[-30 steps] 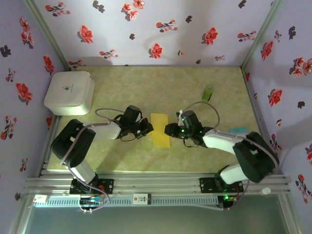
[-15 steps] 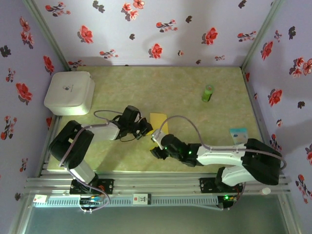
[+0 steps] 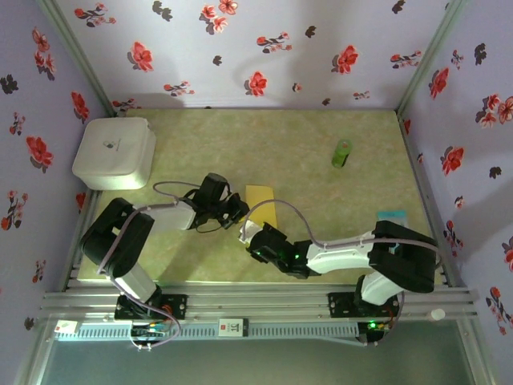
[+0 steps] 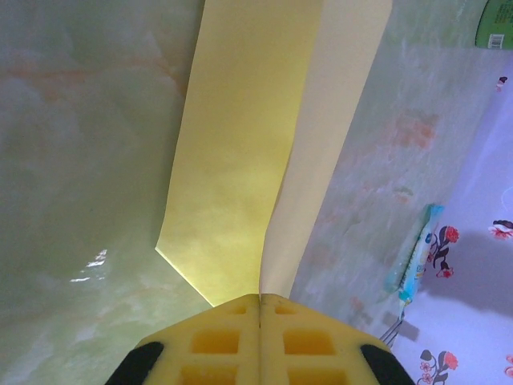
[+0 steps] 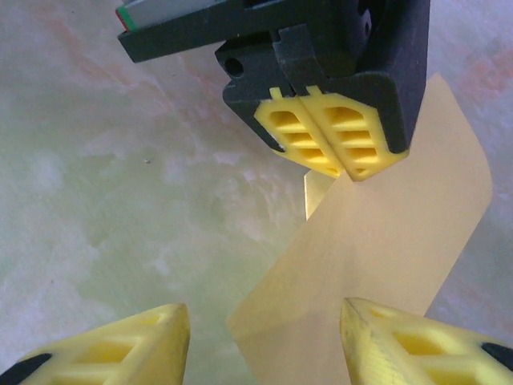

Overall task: Fold a paper plane with a square sheet of paper (pick it up from the middle)
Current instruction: Third fold the triangle at the center of the table.

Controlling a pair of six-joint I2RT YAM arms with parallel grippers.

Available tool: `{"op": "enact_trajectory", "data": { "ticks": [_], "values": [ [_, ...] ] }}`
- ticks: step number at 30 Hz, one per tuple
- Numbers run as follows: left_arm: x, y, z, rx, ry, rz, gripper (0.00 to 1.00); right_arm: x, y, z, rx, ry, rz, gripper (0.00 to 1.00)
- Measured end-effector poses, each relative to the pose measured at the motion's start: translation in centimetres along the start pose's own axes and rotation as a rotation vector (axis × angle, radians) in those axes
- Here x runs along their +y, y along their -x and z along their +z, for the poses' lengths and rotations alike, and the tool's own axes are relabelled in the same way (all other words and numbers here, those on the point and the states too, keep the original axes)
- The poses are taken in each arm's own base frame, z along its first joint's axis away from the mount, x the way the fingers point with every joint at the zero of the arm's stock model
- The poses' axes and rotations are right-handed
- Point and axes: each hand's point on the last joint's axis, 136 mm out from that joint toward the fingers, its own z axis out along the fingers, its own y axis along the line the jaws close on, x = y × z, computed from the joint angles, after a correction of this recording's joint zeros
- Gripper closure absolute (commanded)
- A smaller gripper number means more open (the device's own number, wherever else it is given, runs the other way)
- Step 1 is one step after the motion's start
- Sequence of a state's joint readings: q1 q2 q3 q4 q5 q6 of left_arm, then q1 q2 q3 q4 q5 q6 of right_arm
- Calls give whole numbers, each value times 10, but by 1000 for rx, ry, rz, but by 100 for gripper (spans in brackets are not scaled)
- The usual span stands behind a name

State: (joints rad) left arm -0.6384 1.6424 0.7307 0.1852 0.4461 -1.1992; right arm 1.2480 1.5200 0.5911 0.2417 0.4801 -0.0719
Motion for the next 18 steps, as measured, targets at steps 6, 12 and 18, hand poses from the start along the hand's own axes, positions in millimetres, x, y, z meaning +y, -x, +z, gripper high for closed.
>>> {"op": "enact_trajectory", "data": {
  "ticks": [6,12,18],
  "values": [
    [0,0,0,0,-1,0,100,-1,1,1,3,-29,-14,60],
    [0,0,0,0,-1,0,100,-5,0,1,6,-57,-6,70],
    [0,0,0,0,-1,0,100,-7,0,1,8,-68,4,76]
  ]
}}
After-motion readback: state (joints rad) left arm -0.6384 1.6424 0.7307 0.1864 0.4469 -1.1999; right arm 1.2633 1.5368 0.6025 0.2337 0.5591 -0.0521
